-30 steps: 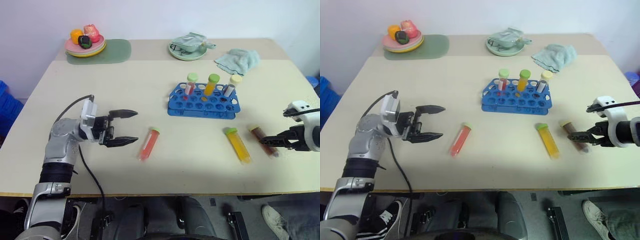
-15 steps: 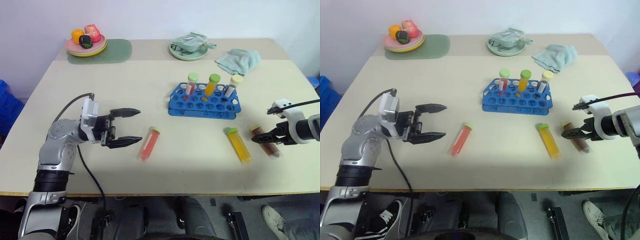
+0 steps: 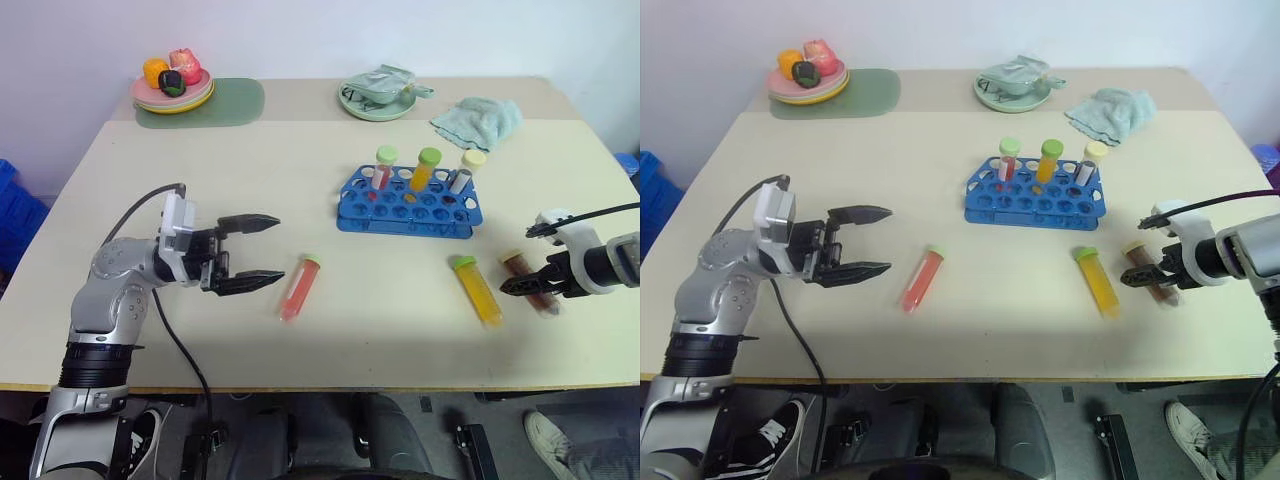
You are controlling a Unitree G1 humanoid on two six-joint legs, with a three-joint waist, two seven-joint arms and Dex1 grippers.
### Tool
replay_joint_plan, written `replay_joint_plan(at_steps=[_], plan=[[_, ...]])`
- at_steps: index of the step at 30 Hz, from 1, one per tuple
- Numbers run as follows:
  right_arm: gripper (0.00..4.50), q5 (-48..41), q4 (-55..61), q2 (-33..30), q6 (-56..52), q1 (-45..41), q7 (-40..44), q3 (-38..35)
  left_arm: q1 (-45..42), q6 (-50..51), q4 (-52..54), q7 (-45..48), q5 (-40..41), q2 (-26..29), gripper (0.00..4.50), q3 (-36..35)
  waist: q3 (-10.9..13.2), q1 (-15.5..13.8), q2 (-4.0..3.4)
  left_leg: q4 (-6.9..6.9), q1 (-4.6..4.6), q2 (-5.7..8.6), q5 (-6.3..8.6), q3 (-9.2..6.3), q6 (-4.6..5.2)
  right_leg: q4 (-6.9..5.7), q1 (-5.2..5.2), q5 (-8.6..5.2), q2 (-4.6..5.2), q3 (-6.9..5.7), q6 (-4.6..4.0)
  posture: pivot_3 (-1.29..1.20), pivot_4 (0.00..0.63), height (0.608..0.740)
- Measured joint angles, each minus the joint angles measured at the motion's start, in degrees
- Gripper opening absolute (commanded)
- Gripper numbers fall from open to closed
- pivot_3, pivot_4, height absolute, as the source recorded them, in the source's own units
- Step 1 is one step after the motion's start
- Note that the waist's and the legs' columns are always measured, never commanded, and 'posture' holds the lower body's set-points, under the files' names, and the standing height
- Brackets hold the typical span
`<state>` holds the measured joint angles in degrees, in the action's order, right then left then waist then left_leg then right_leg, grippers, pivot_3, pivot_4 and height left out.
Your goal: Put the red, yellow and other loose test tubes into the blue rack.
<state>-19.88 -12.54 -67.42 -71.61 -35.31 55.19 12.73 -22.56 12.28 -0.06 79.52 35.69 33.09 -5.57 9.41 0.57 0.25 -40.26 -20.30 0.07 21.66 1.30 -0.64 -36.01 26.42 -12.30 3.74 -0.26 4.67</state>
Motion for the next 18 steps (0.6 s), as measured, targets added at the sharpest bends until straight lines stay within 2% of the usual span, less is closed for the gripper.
replay_joint_plan(at_steps=[2, 7, 18], plan=[[3.64, 0.08, 0.01, 0.01, -0.02, 0.12, -0.17, -0.02, 0.0, 0.15, 0.23, -0.2, 0.02, 0.0, 4.5, 0.0, 0.0, 0.04, 0.0, 0.0, 0.0, 0.0, 0.0, 0.0, 0.0, 0.0, 0.0, 0.0, 0.0, 0.0, 0.0, 0.0, 0.15, 0.74], [1.15, 0.39, 1.87, 0.03, 0.54, 1.87, -0.22, -0.24, 0.0, 0.91, 0.93, -0.92, 0.07, 0.0, 4.5, 0.0, 0.0, 0.06, 0.0, 0.0, 0.01, 0.0, 0.0, 0.0, 0.0, 0.0, 0.0, 0.0, -0.01, 0.0, 0.0, 0.0, 0.15, 0.74], [1.15, 0.44, 3.92, 0.23, 0.52, 3.74, -1.15, -2.15, -0.02, 1.24, 1.18, -1.78, 0.09, -0.01, 4.5, 0.0, 0.0, 0.05, 0.0, 0.0, 0.01, 0.0, 0.0, 0.0, 0.0, 0.0, -0.01, 0.0, -0.01, 0.0, 0.0, 0.0, 0.15, 0.74]])
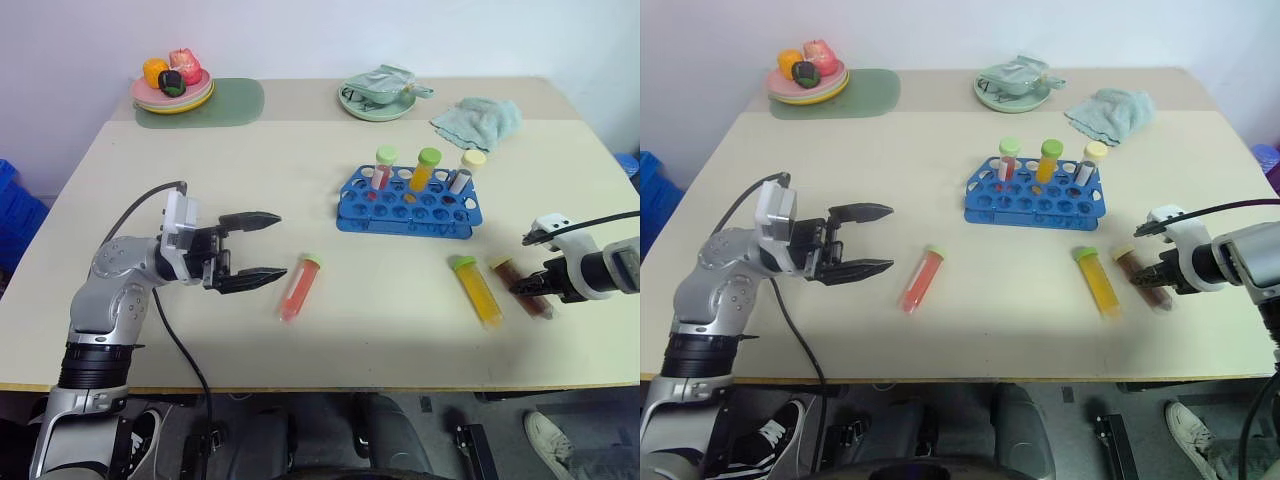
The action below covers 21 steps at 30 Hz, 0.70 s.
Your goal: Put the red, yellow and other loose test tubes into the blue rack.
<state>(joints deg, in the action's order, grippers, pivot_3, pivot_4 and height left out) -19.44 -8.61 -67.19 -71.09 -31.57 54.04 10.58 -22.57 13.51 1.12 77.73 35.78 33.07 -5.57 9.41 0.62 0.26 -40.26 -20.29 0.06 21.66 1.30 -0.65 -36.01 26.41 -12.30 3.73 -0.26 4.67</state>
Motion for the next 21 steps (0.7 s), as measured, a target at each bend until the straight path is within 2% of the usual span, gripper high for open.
replay_joint_plan(at_steps=[6, 9, 14, 16, 18, 21], plan=[[1.15, -0.67, -0.3, 0.0, -1.17, -1.54, 0.6, -0.53, -0.03, -0.01, 0.01, -0.25, 0.01, 0.0, 4.5, 0.0, 0.0, 0.06, -0.01, 0.0, 0.0, 0.0, 0.0, 0.0, 0.0, 0.0, 0.02, 0.0, 0.0, 0.0, 0.0, 0.0, 0.15, 0.74], [1.15, -2.26, -0.46, -1.34, -2.0, -2.45, 2.22, -3.48, -0.09, -0.06, 0.01, -0.27, 0.01, 0.01, 4.5, -0.06, 0.0, -0.1, -0.01, 0.0, -0.02, 0.0, 0.0, 0.0, 0.0, 0.0, 0.03, 0.0, 0.0, 0.0, 0.0, 0.0, 0.15, 0.74], [1.15, -6.82, -0.32, -0.76, -6.36, -5.45, 1.8, -15.19, -0.81, -0.69, -1.32, -0.07, -0.03, 0.11, 4.5, -0.48, 0.0, -0.02, -0.01, 0.01, -0.02, 0.0, 0.0, 0.0, 0.0, 0.0, 0.03, 0.0, -0.02, 0.0, 0.0, 0.0, 0.15, 0.74], [1.15, -8.26, 4.57, 0.05, -6.97, -3.65, 0.0, -21.74, -2.16, -1.65, -3.18, -0.15, -0.19, -0.04, 4.5, -0.52, -0.01, -0.25, 0.01, 0.02, -0.04, -0.02, 0.0, -0.04, 0.0, -0.02, 0.0, 0.0, -0.05, -0.05, 0.0, 0.0, 0.15, 0.74], [1.15, -8.77, 9.88, 4.13, -6.79, -1.49, -3.63, -26.83, -3.85, -2.74, -5.42, -0.62, -0.3, -0.2, 4.5, -0.83, -0.08, -0.16, 0.12, 0.0, -0.03, -0.01, 0.0, -0.04, 0.0, -0.02, -0.03, 0.0, -0.03, -0.05, 0.01, 0.0, 0.15, 0.74], [1.15, -8.32, 15.44, 15.38, -4.88, -1.17, -12.87, -33.89, -5.86, -3.46, -7.01, -1.01, -0.38, -0.74, 4.5, -0.9, -0.08, 0.08, 0.13, -0.08, -0.03, 0.03, 0.0, -0.05, 0.0, -0.08, -0.01, 0.06, 0.03, 0.04, 0.1, 0.0, 0.15, 0.74]])
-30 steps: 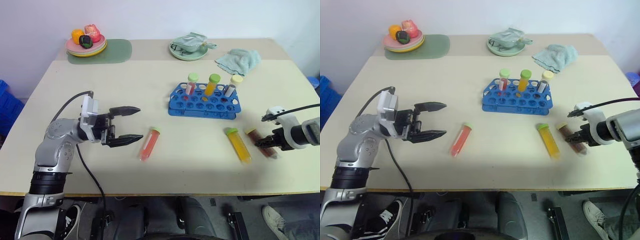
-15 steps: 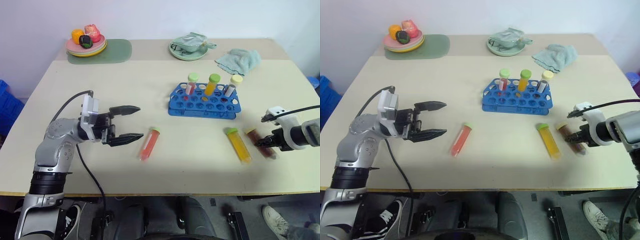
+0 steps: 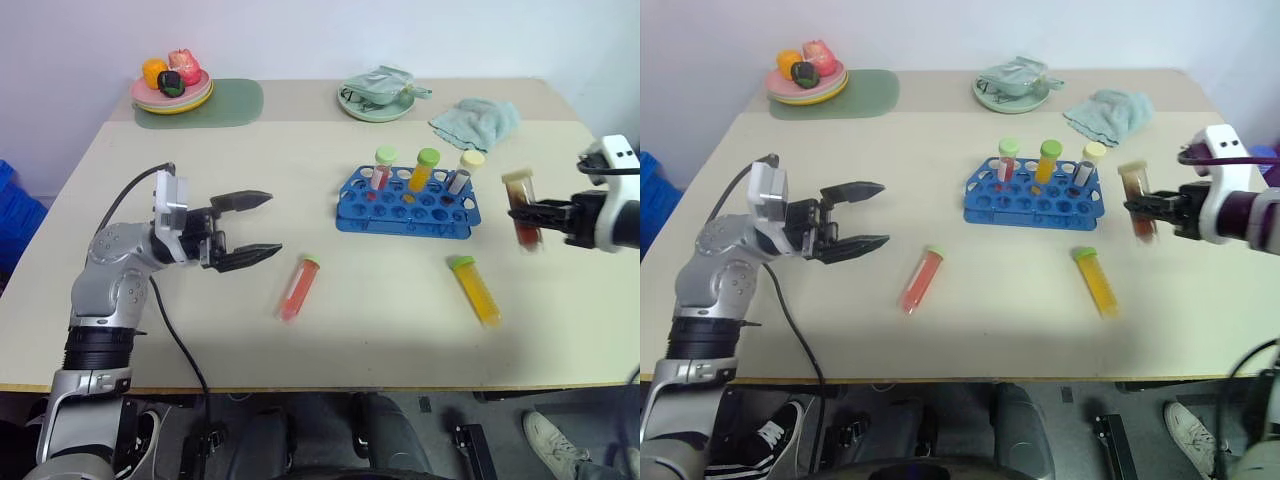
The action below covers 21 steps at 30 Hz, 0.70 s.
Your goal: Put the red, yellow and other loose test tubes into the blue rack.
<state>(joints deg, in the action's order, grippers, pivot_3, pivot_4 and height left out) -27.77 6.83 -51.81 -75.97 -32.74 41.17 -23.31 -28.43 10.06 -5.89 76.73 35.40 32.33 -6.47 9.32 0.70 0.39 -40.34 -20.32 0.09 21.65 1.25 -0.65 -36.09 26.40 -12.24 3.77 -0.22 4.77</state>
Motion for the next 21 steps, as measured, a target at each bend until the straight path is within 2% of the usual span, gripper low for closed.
replay_joint_plan(at_steps=[5, 8, 15, 21], plan=[[1.15, 2.23, 9.7, 17.37, 11.35, -1.62, -16.27, -7.79, -0.73, -0.34, -0.6, -0.87, -0.29, -0.48, 4.5, 0.18, -0.01, 0.02, -0.03, 0.06, -0.01, -0.01, -0.02, -0.02, -0.03, -0.03, 0.07, 0.0, -0.02, -0.01, 0.0, 0.0, 0.15, 0.74], [1.15, 4.26, 13.43, 26.56, 20.54, -0.05, -23.25, -8.02, -1.02, -0.32, -0.75, -1.81, -0.68, -0.84, 4.5, 0.24, -0.01, -0.06, -0.03, 0.04, -0.04, 0.03, -0.02, 0.0, -0.04, -0.03, 0.05, 0.0, 0.01, -0.02, 0.0, 0.0, 0.15, 0.74], [1.15, 7.97, 15.88, 35.97, 36.89, 7.45, -29.76, -2.63, -2.06, -0.12, -0.91, -2.1, -0.99, -0.81, 4.5, 0.36, -0.02, 0.31, -0.04, 0.07, 0.02, 0.06, -0.02, 0.04, -0.04, -0.02, 0.02, 0.0, -0.02, -0.02, 0.0, 0.0, 0.15, 0.74], [1.15, 9.37, 13.25, 42.42, 46.87, 11.87, -34.08, -1.29, -2.78, -0.29, -1.9, -1.78, -1.11, 0.04, 4.5, 0.37, -0.02, 0.51, -0.05, 0.08, 0.05, 0.06, -0.02, 0.03, -0.04, -0.02, 0.02, 0.0, -0.03, -0.02, 0.0, 0.0, 0.15, 0.74]])
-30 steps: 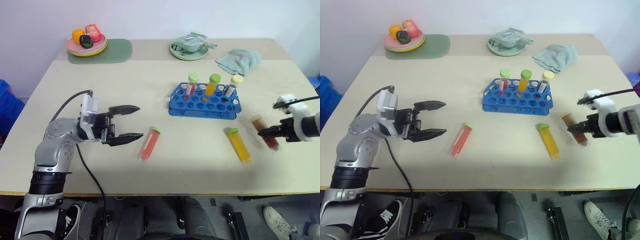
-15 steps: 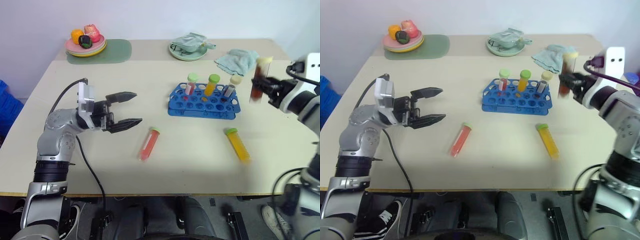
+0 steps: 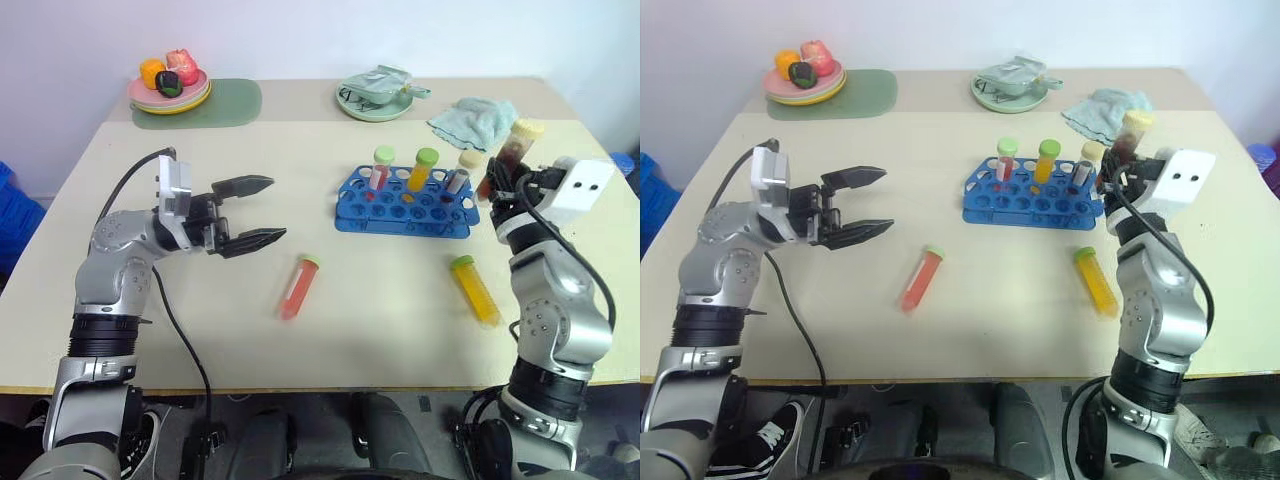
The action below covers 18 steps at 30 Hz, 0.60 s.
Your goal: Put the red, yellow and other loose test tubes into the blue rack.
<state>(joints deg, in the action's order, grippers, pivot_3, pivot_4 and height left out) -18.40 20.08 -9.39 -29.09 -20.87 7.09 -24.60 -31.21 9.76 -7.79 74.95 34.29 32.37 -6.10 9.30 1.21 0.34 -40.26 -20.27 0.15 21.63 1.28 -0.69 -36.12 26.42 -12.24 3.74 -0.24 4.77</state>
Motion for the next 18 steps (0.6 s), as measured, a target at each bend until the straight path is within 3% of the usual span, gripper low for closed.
replay_joint_plan(at_steps=[8, 18], plan=[[1.15, 1.43, -7.76, 5.49, 11.46, -0.28, -3.38, 4.21, 0.65, 1.06, -0.11, 1.87, -0.06, 1.98, 4.5, 0.09, 0.0, 0.39, -0.01, 0.02, 0.0, -0.01, 0.0, 0.0, 0.0, 0.0, -0.01, 0.0, -0.01, 0.0, 0.0, 0.0, 0.15, 0.74], [1.15, 3.67, -17.32, 5.28, 22.05, -1.49, -4.33, 6.18, 1.12, 0.4, -1.79, 3.87, -2.37, 3.04, 4.5, 0.81, 0.01, 1.4, -0.02, 0.08, 0.02, -0.03, 0.0, -0.02, 0.0, 0.0, 0.0, 0.0, -0.02, 0.0, -0.01, 0.0, 0.15, 0.74]])
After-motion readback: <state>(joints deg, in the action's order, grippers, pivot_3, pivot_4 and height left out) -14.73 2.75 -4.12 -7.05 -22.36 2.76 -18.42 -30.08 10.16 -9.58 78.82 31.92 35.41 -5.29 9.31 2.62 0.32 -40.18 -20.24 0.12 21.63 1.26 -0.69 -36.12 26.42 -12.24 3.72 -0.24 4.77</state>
